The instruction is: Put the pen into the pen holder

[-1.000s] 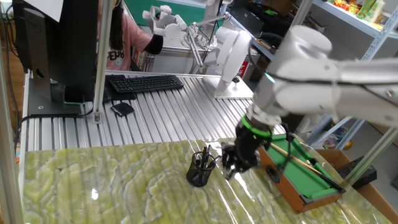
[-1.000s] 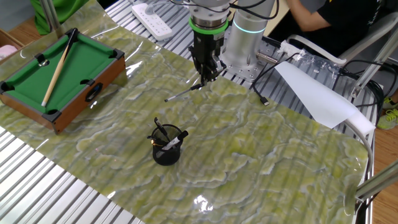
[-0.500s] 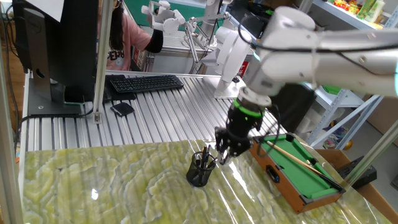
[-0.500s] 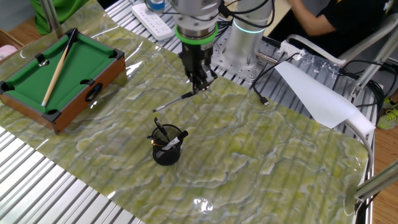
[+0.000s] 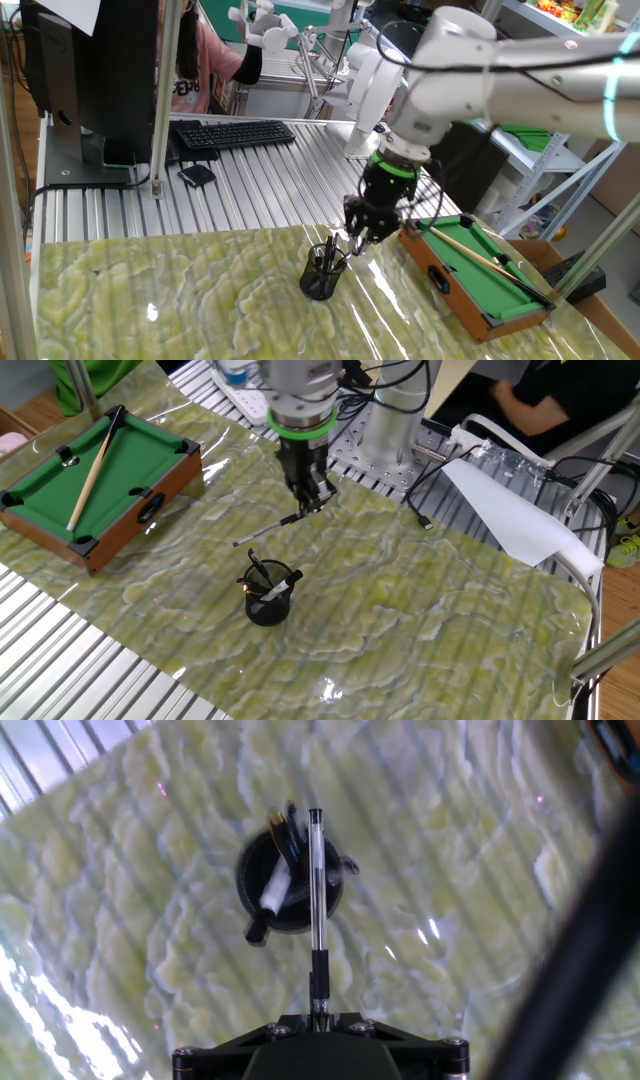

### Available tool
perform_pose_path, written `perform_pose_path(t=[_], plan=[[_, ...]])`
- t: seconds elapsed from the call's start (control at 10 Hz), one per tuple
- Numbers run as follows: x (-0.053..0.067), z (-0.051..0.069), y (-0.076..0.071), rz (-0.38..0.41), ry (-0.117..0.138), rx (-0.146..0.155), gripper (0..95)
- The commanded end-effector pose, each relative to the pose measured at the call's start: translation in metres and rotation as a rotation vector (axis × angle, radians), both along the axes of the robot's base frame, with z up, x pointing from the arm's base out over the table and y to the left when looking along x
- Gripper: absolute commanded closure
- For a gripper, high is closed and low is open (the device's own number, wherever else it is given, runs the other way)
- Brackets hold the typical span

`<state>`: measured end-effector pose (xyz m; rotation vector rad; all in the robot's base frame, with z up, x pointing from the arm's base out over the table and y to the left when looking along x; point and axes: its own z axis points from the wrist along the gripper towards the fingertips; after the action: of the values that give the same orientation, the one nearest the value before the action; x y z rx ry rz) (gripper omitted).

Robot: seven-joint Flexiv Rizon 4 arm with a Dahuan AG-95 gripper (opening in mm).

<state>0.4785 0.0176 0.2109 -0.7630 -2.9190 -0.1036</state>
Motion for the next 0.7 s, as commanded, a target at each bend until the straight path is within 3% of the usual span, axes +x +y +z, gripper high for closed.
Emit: perform_pose_path(t=[0.1, 0.4, 0.7], plan=[[-0.0061, 0.0103, 0.0008, -0.009, 0.09, 0.06, 95.0], [-0.0085, 0.0114, 0.0024, -0.009, 0.179, 0.088, 95.0], [-0.0079, 0.0105, 0.0033, -0.037, 0.226, 0.128, 95.0]])
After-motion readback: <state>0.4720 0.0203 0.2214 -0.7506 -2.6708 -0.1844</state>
